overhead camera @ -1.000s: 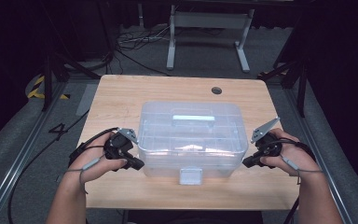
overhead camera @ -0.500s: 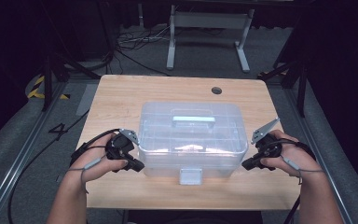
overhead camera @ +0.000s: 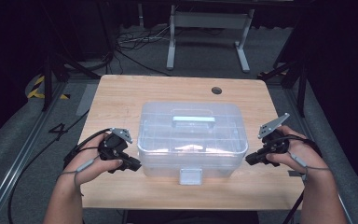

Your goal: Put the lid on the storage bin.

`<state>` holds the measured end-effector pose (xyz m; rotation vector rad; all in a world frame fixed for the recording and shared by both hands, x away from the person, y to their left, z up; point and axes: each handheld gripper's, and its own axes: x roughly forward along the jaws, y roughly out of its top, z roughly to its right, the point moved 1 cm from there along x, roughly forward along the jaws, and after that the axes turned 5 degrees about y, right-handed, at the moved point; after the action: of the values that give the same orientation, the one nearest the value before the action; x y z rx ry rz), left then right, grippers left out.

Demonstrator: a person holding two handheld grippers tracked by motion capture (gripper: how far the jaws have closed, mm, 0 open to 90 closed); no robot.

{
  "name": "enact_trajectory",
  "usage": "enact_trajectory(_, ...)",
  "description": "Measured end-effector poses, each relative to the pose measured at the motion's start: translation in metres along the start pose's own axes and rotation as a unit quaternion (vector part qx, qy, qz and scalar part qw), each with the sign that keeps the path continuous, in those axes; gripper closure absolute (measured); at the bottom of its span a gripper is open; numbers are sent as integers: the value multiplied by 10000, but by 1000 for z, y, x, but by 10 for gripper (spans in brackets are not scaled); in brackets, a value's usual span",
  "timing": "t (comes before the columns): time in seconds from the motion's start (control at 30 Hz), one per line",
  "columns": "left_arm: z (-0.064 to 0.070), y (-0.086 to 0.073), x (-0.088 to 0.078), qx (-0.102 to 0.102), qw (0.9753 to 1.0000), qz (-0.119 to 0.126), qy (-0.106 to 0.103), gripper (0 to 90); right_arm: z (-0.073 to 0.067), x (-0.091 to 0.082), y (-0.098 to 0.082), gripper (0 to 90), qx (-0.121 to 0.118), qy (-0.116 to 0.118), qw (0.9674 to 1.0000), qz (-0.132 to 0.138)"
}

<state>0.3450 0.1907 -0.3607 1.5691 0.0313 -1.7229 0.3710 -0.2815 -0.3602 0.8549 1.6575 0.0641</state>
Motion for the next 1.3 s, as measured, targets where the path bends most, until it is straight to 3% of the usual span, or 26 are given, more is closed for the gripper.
enact_trajectory(0.3, -1, -16, -13, -421, 9979, 380, 315, 765, 7, -15, 5, 835, -48, -182, 9992, 345)
enact_trajectory(0.47, -2, -21, -17, -545, 9962, 523, 434, 759, 13, -22, 7, 834, -3, -367, 9976, 584)
enact_trajectory(0.5, -3, -24, -18, -598, 9956, 563, 461, 757, 16, -25, 8, 827, 47, -458, 9962, 735)
enact_trajectory(0.73, -8, -27, -23, -778, 9922, 763, 609, 750, 23, -30, 9, 807, 145, -698, 9913, 1108)
enact_trajectory(0.8, -11, -28, -23, -825, 9908, 830, 675, 747, 25, -31, 9, 791, 207, -829, 9883, 1267)
enact_trajectory(0.93, -19, -29, -24, -1022, 9862, 975, 866, 731, 31, -33, 7, 774, 356, -1054, 9813, 1568)
enact_trajectory(1.03, -29, -31, -24, -1178, 9814, 1016, 1124, 731, 38, -35, 4, 771, 513, -1238, 9755, 1744)
enact_trajectory(1.3, -44, -31, -18, -1366, 9690, 1377, 1531, 684, 54, -31, -5, 703, 735, -1493, 9664, 1961)
